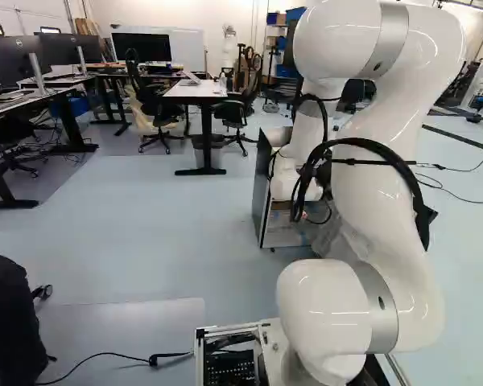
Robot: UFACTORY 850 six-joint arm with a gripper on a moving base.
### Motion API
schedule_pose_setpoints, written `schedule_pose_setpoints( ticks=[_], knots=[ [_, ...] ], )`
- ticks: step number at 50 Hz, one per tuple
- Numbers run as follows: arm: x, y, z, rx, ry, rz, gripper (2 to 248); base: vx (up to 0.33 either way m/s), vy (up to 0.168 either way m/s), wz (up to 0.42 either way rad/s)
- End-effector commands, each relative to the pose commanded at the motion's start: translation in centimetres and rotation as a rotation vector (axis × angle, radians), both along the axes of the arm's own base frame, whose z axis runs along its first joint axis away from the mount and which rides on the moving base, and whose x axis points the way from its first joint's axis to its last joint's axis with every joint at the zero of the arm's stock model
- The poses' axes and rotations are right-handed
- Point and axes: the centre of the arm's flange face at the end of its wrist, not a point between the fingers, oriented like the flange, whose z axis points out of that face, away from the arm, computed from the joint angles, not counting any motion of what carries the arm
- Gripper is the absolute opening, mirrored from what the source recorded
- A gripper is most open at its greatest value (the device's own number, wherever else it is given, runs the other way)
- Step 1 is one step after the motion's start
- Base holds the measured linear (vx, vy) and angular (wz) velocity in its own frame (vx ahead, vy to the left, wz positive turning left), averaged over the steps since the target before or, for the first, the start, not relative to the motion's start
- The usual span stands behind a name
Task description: Open the fridge door
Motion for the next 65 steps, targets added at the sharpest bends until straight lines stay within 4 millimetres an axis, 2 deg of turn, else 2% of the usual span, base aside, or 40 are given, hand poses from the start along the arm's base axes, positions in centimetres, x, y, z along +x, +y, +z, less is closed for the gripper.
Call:
schedule_pose_setpoints(
  ticks=[33,65],
  knots=[
    [-0.3,1.5,2.1,0.038,-0.019,0.213,247,0.000,0.000,0.000],
    [-1.5,4.4,4.8,0.080,-0.019,0.554,247,0.000,0.000,0.000]
  ],
)
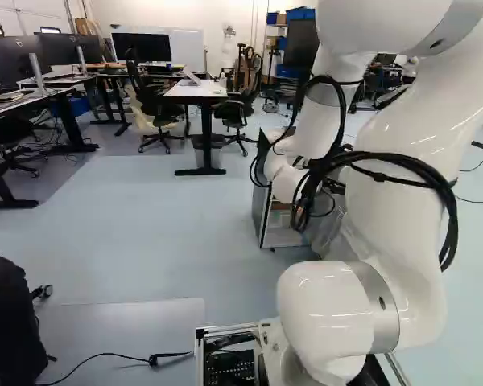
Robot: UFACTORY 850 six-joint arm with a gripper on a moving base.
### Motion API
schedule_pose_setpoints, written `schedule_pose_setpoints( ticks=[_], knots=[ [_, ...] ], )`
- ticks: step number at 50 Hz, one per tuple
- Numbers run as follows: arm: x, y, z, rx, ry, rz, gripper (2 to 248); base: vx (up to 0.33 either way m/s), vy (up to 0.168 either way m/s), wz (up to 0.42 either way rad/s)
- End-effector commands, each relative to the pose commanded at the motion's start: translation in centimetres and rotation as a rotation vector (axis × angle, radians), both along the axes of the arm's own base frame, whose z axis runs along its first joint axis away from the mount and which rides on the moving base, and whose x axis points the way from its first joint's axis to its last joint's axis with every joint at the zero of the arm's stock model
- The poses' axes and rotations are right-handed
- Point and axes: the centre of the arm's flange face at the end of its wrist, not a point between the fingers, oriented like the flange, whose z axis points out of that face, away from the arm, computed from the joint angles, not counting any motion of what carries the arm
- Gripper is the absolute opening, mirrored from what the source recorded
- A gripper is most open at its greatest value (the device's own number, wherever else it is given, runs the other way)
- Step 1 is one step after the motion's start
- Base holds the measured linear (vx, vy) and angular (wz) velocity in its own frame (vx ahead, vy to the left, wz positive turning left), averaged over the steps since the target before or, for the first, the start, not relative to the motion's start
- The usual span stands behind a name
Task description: Open the fridge door
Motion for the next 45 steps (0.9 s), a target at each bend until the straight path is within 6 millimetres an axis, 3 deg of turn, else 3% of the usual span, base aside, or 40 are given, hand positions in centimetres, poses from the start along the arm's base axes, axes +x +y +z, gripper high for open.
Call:
schedule_pose_setpoints(
  ticks=[45],
  knots=[
    [-4.4,5.8,2.7,-0.017,0.059,0.561,247,0.000,0.000,0.000]
  ],
)
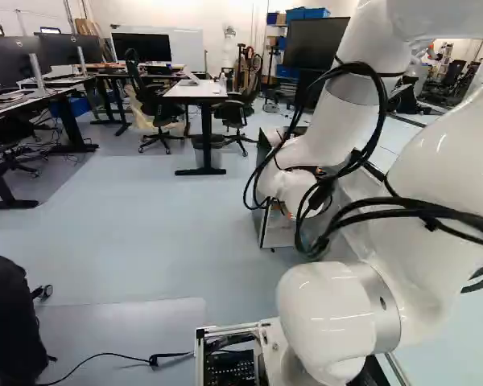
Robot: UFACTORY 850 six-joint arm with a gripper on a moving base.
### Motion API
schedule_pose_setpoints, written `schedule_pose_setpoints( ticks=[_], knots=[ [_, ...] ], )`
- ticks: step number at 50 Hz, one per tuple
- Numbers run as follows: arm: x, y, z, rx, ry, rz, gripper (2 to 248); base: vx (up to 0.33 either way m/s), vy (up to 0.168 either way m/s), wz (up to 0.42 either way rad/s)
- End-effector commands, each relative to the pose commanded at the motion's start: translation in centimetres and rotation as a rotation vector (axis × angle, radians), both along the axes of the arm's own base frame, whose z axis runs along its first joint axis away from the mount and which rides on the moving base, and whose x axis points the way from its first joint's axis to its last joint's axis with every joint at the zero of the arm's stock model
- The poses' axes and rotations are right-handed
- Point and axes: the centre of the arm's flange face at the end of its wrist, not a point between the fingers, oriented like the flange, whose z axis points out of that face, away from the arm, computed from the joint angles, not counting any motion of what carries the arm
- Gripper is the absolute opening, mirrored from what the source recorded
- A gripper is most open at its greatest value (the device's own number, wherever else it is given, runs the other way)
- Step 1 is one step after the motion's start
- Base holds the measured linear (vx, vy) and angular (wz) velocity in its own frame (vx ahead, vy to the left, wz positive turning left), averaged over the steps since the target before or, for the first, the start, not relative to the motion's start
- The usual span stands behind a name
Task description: Open the fridge door
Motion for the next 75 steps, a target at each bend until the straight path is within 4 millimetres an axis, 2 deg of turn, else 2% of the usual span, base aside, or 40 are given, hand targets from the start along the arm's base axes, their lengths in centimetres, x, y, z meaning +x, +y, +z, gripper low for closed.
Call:
schedule_pose_setpoints(
  ticks=[37,75],
  knots=[
    [-3.3,2.9,0.3,-0.060,0.044,0.279,247,0.000,0.000,0.000],
    [-4.8,3.9,0.1,-0.094,0.064,0.387,247,0.000,0.000,0.000]
  ],
)
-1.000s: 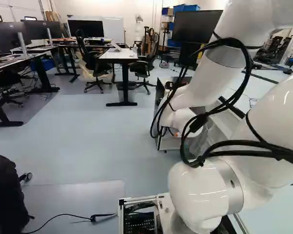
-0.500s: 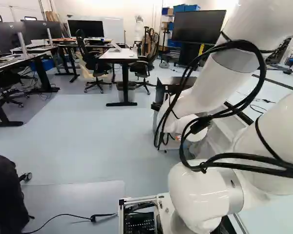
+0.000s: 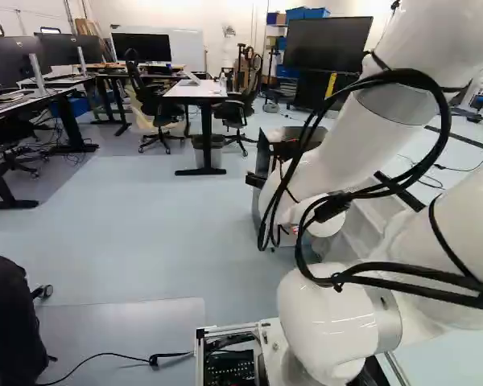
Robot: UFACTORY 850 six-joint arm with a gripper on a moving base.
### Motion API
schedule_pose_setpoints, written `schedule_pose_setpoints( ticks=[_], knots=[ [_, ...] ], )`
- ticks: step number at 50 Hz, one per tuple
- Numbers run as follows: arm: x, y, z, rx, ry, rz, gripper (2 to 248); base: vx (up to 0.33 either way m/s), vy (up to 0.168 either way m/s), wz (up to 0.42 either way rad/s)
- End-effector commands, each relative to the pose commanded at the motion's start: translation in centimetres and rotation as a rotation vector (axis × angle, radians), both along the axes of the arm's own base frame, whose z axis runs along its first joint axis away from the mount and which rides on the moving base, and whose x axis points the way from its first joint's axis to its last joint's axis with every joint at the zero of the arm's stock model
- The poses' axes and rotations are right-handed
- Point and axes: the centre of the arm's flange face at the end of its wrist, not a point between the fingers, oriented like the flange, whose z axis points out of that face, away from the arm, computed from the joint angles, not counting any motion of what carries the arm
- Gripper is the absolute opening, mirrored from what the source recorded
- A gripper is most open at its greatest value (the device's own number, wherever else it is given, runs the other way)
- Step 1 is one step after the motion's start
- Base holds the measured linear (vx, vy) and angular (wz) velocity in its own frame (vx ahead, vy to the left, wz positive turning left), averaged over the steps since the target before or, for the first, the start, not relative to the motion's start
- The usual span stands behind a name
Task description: Open the fridge door
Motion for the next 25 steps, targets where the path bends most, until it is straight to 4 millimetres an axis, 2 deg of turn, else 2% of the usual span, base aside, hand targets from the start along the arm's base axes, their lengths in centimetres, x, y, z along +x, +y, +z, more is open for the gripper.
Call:
schedule_pose_setpoints(
  ticks=[25],
  knots=[
    [-0.02,0.02,0.00,-0.001,0.000,0.002,247,0.000,0.000,0.000]
  ],
)
